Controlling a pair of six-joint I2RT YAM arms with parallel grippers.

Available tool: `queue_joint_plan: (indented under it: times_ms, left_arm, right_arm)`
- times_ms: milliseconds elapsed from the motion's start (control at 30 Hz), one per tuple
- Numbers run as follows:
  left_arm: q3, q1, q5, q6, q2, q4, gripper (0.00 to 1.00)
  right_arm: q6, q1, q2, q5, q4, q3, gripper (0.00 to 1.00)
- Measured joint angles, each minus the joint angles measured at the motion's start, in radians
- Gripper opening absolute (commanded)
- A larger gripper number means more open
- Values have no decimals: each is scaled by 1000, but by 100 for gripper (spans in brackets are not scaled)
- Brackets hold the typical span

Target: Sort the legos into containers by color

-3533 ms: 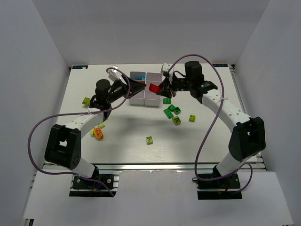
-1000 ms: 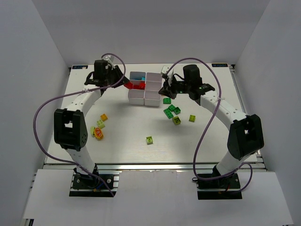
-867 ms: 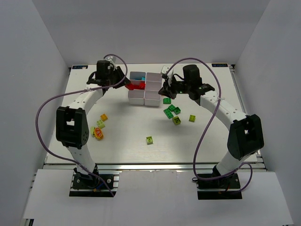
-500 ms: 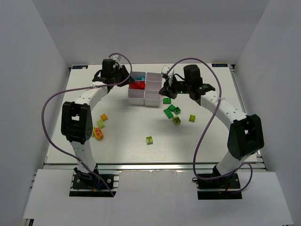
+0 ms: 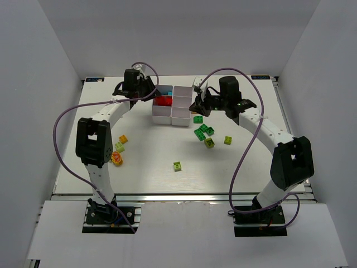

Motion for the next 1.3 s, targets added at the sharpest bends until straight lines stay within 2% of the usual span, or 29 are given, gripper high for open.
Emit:
queue_joint_plan:
  times_ms: [133,500,600,667,700,767,800,900,1033,1133,1200,1300]
  left_arm:
    - [4,-7,-12,2,0,5,52]
    - [5,-16,-46,10,0,3,56]
    - [5,-16,-57,14,0,3,57]
    - [5,-16,-69,21,-1,3,58]
    - [5,-16,-77,24,-3,2,60]
    - [4,-16,-93,33,-13,-2,64]
    - [-1,-16,-103,36,-24,-1,69]
    - [-45,-15,-136,45,-91,2,79]
    - [-171,7,-149,29,-249,23,86]
    - [-262,58,-128,-7,-360,40,91]
    - [-317,102,-123,-22,-419,44,98]
    - [-394,160,-133,-32,-492,30,98]
  right_arm:
    - [1,-2,-2,-2,0,0,14]
    - [2,-3,-4,-3,0,0,14]
    - [1,-3,-4,-4,0,0,17]
    - [-4,-3,-4,-7,-2,0,27]
    - [-8,-3,-4,-8,-3,0,44]
    - [-16,-3,-5,-11,-14,0,66]
    - [-23,-3,-6,-14,-21,0,89]
    - [-52,-3,-13,-14,-27,-2,89]
    - [-76,-3,-31,-12,-28,-23,89]
    - [-91,-3,-47,4,-22,-54,89]
    - [-101,-5,-49,12,-21,-65,89]
    - [-113,-19,-49,8,-26,-65,90]
